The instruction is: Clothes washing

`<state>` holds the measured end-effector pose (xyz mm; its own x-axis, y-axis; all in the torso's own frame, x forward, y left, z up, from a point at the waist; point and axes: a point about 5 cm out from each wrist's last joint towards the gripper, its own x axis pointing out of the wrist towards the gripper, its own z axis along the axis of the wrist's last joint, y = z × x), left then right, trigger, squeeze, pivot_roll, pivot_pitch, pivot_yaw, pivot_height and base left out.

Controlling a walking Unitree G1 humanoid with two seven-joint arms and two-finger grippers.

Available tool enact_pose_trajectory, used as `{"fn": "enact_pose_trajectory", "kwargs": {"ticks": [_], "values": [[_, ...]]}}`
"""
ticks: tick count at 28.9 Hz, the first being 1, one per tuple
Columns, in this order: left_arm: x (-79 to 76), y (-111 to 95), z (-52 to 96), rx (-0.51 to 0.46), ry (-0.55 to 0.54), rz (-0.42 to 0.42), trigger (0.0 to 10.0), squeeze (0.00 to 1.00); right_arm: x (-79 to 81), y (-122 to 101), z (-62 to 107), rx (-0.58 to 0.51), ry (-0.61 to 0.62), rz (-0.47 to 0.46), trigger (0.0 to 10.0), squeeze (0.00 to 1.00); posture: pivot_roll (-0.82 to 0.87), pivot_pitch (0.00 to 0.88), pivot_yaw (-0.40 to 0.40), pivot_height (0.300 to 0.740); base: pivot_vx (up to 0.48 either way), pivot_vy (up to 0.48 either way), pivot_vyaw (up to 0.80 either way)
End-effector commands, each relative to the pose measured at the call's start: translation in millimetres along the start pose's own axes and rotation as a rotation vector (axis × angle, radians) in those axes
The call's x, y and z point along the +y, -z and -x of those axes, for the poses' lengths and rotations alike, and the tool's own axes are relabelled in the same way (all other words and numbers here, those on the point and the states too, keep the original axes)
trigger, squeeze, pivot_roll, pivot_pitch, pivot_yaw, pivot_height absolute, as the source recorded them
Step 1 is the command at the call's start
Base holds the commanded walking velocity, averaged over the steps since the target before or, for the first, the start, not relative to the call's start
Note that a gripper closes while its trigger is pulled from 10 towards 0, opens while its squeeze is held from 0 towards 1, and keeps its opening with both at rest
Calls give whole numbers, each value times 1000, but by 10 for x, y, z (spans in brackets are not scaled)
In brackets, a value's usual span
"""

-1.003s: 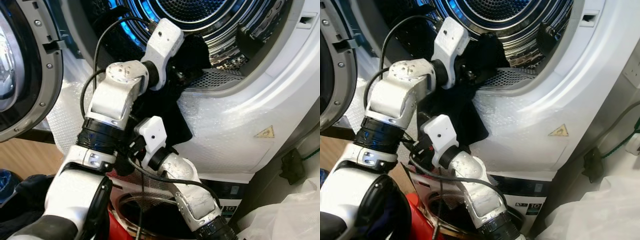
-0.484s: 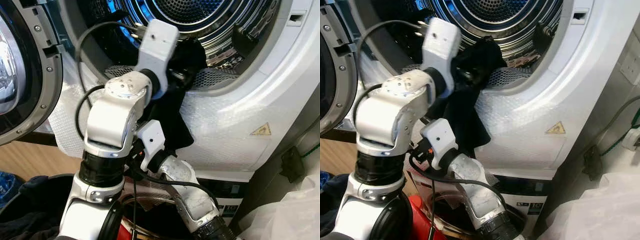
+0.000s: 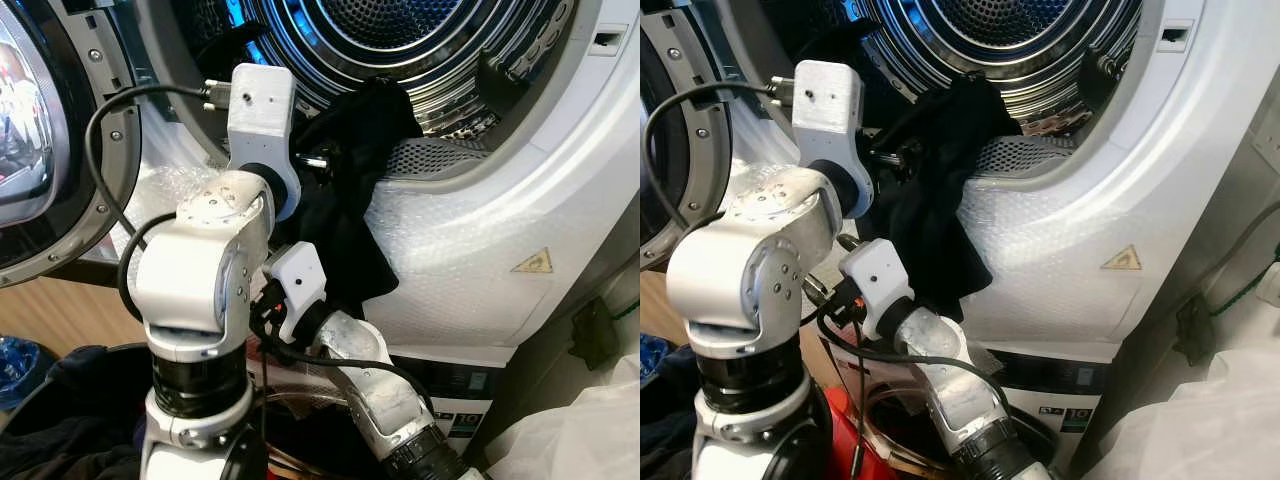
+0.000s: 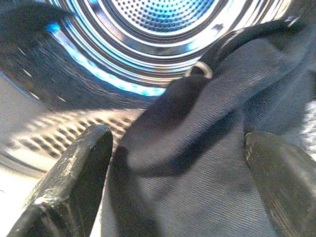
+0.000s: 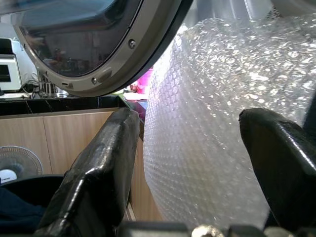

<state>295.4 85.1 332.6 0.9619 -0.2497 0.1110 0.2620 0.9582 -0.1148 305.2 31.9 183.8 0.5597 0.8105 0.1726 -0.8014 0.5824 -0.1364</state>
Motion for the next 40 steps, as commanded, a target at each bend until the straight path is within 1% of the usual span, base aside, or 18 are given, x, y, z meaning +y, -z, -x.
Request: {"fn": "enact_pose_trajectory", "kwargs": {"ticks": [1, 2, 6, 7, 8, 11, 16, 18, 22, 24, 28, 30, 31, 33, 34, 36, 38, 40], "values": [[2, 46, 67, 32, 11, 67, 10000, 0, 251, -203, -230, -89, -61, -52, 10000, 0, 43, 0, 89, 740, 0, 0, 0], [13, 88, 104, 59, 0, 88, 10000, 0, 253, -206, -232, -91, -63, -52, 10000, 0, 43, 0, 88, 740, 0, 0, 0], [58, 112, 136, 78, -19, 89, 10000, 0, 247, -210, -236, -94, -62, -52, 10000, 0, 48, 0, 87, 740, 0, 0, 0], [79, 116, 143, 81, -31, 85, 10000, 0, 244, -210, -239, -95, -61, -52, 10000, 0, 52, 0, 87, 740, 0, 0, 0], [155, 131, 159, 108, -93, 51, 10000, 0, 247, -210, -246, -96, -62, -53, 10000, 0, 52, 0, 87, 740, 0, 0, 0], [220, 162, 194, 133, -142, 31, 10000, 0, 281, -198, -253, -99, -74, -56, 10000, 0, 72, 0, 92, 740, 0, 0, 0], [248, 271, 249, 197, -139, 45, 10000, 0, 314, -191, -265, -102, -81, -58, 10000, 0, 87, 0, 95, 740, 0, 0, 0], [114, 381, 304, 234, -28, 73, 10000, 0, 358, -221, -269, -127, -94, -65, 10000, 0, 90, 0, 95, 740, 0, 0, 0], [119, 441, 325, 253, -19, 21, 10000, 0, 379, -215, -273, -126, -100, -66, 10000, 0, 92, 0, 94, 740, 0, 0, 0], [145, 498, 333, 274, -30, 25, 10000, 0, 386, -197, -277, -121, -102, -63, 10000, 0, 96, 0, 94, 740, 0, 0, 0], [124, 539, 343, 285, 9, 73, 10000, 0, 384, -205, -280, -126, -101, -63, 10000, 0, 97, 0, 89, 740, 0, 0, 0], [109, 533, 342, 279, 32, 81, 10000, 0, 384, -206, -280, -127, -101, -62, 10000, 0, 97, 0, 89, 740, 0, 0, 0], [53, 503, 337, 262, 121, 64, 10000, 0, 380, -213, -286, -128, -102, -60, 10000, 0, 96, 0, 77, 740, 0, 0, 0], [27, 499, 337, 259, 159, 58, 10000, 0, 377, -218, -289, -130, -104, -57, 10000, 0, 91, 0, 75, 740, 0, 0, 0], [13, 507, 332, 262, 166, 97, 10000, 0, 370, -226, -288, -131, -106, -52, 10000, 0, 88, 0, 72, 740, 0, 0, 0], [-12, 489, 322, 250, 200, 133, 10000, 0, 361, -226, -281, -130, -108, -47, 10000, 0, 88, 0, 68, 740, 0, 0, 0], [-24, 388, 301, 205, 256, 120, 10000, 0, 357, -218, -271, -124, -111, -46, 10000, 0, 89, 0, 61, 740, 0, 0, 0], [-5, 311, 286, 178, 266, 90, 10000, 0, 363, -210, -268, -121, -117, -45, 10000, 0, 90, 0, 60, 740, 0, 0, 0]]}}
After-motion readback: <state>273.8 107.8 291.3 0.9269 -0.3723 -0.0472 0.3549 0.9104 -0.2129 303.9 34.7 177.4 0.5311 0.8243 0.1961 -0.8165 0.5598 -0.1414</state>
